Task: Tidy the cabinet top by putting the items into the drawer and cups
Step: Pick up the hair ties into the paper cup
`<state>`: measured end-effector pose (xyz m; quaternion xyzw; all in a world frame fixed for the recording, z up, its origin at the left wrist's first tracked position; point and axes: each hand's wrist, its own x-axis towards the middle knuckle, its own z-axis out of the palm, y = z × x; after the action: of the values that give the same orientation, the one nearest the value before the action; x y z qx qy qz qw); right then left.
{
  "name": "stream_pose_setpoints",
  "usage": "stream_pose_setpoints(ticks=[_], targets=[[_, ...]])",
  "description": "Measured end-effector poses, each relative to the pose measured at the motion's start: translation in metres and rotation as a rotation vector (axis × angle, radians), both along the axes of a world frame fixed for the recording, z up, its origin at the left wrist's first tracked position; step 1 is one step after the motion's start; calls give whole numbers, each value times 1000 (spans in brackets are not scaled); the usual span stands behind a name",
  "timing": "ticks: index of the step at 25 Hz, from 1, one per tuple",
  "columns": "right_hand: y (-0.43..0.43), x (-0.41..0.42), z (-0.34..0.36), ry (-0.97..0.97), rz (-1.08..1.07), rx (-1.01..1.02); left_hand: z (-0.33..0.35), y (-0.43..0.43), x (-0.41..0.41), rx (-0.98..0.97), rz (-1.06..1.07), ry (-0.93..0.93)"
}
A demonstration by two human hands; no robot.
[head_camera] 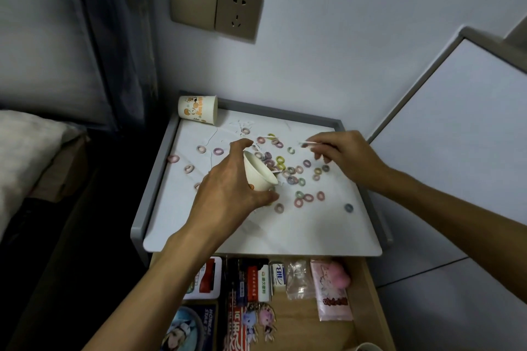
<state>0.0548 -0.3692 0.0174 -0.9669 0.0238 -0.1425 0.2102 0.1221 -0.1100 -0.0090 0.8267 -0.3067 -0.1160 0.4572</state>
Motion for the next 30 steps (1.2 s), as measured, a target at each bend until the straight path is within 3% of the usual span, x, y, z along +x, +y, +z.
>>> stream_pose_setpoints(ticks=[5, 7, 11, 14, 17, 20, 24, 26, 28, 30], targets=[[73, 20, 31, 56, 418, -323, 0, -2, 0, -25, -28, -6], [83, 23, 32, 122, 466, -258, 1, -1, 1, -46, -32, -9], [46, 19, 23, 142, 70, 10, 2, 4, 4, -37, 26, -32], [5, 8, -22, 355, -292, -136, 2, 8, 6, -45, 45, -25], [-10, -2, -66, 466, -426, -153, 4, 11, 7, -54, 39, -14], [-11, 1, -81, 417, -483, -141, 5, 12, 9, -62, 43, -17], [-13, 6, -94, 498, -475, -371, 7, 12, 12, -53, 56, -17], [-13, 5, -90, 504, -475, -370, 8, 12, 12, -50, 61, -12], [-10, 2, -79, 379, -431, -292, 9, 13, 12, -45, 62, -12], [-2, -2, -68, 251, -254, -212, 10, 14, 14, -41, 71, -17]])
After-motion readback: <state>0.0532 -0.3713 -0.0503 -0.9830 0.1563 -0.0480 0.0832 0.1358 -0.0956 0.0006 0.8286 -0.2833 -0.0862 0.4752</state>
